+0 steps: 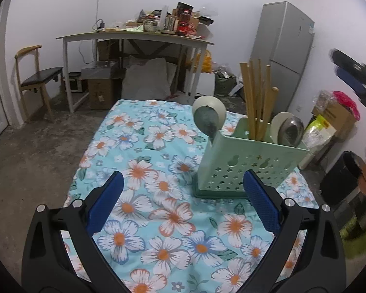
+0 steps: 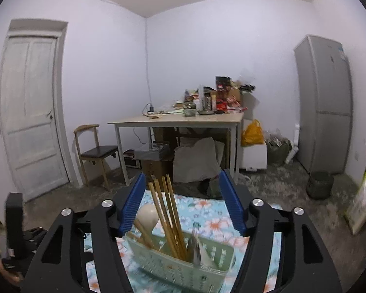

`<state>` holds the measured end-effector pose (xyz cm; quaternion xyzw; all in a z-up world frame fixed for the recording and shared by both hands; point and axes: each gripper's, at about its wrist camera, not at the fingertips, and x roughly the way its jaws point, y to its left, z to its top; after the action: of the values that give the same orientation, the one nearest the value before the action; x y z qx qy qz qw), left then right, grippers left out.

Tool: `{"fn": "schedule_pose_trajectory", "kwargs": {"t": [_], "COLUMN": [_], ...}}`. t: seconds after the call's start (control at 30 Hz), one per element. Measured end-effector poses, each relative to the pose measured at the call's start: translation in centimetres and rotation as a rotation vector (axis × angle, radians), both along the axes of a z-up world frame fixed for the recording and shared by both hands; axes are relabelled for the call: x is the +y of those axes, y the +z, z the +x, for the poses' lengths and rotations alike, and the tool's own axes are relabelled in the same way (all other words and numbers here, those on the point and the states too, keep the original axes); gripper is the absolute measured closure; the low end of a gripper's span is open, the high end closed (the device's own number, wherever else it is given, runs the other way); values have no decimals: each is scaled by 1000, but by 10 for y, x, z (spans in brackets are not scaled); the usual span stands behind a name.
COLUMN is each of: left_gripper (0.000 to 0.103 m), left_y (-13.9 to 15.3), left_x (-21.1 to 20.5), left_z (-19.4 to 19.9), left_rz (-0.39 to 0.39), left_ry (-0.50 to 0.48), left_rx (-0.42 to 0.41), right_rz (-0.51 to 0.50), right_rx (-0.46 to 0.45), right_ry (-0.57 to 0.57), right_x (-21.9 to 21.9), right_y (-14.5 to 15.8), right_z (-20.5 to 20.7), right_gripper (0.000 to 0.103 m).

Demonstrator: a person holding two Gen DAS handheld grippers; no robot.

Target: Organize utensils

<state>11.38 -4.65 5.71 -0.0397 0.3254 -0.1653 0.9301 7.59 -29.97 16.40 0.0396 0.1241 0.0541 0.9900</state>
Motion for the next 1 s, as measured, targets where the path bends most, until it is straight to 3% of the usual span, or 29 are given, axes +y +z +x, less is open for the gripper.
{"fn": "schedule_pose_trajectory", "kwargs": {"t": [0.2, 0.43, 0.67, 0.83, 1.0], "left_gripper": [8, 8, 8, 8, 8], "left_y": [1, 7, 7, 6, 2], "left_x": [-8, -25, -39, -47, -55], "left_z": [-2, -15, -23, -25, -26], "left_rz": [113, 236, 228, 176, 187], "left_ry": [103, 134, 113, 116, 126], "left_rx": [5, -24, -3, 36, 70], "right_rz": [57, -33, -83, -69, -60], "right_rx": [145, 318, 388, 401, 411], "right_ry": [-114, -260, -340, -383, -400], "right_x": [-6, 6, 9, 1, -5], "right_y": [-38, -87, -110, -110, -109], "right_z": [-26, -42, -60, -67, -69], "right_gripper": [23, 11, 7, 7, 7]}}
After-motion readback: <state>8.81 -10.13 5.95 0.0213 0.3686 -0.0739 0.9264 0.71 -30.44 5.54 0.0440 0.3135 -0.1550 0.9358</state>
